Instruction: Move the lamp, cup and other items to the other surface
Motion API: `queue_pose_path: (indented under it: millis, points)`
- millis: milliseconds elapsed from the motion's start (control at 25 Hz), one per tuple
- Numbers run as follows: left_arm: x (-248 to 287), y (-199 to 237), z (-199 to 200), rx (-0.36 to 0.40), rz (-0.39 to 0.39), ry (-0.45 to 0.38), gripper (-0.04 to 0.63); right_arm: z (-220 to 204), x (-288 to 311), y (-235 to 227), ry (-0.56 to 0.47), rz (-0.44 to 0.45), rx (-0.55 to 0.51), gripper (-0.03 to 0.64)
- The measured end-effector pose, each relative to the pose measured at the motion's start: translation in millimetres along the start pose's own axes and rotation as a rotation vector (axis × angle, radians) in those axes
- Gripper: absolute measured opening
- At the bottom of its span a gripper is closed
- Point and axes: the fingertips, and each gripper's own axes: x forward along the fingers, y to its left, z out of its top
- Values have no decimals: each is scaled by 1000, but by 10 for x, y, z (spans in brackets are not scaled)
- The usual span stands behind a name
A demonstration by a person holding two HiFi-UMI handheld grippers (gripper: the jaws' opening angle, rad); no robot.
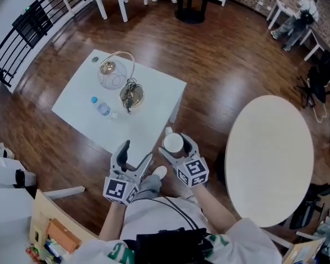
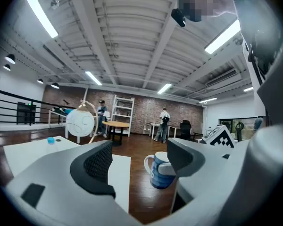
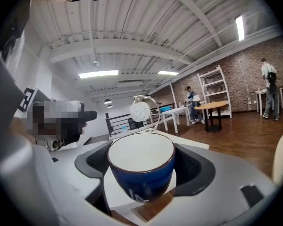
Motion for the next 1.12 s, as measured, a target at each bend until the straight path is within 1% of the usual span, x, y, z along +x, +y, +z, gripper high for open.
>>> queue_pose_path:
  millis: [160,240,400,520,600,680,760,880,960,1040,1120]
  points:
    - [-216,381,18,-10,102,3,356,-306,710,285,82,103,-55,420]
    - [-327,614,-54,4,157,-3,355,-467,1046,413,115,145,-76,420]
    - [-490,932,-122,31,236,-6,356,-769,1637,547,171,189,-93,420]
    - [-599,1138,-162,14,291,-11,355,-1009,2009,603,227,218,-131,419]
    - [-648,1247,-202,-5,317,-8,355,-1077,2204,682,247,247,-160,419]
    - [-666,1323,-220,-24,337,-1,354,-1105,2371,689,230,247,-163,420]
    - [-691,1399,-289,-33,361,3,354,-1179,2509,604,207,219,-146,420]
    - [-662,1415,-302,-78,378,10,354,-1367,2637,444,224,169,-125,420]
    - [-630,1378,-276,-101,374,15,354,-1384,2663,420,224,146,-117,422]
    - [-607,1359,-286,-114,373,20,354,-1371,2688,420,206,145,-115,422]
    - [-586,1362,-308,-120,374,21,356,-1402,2720,428,187,172,-110,430]
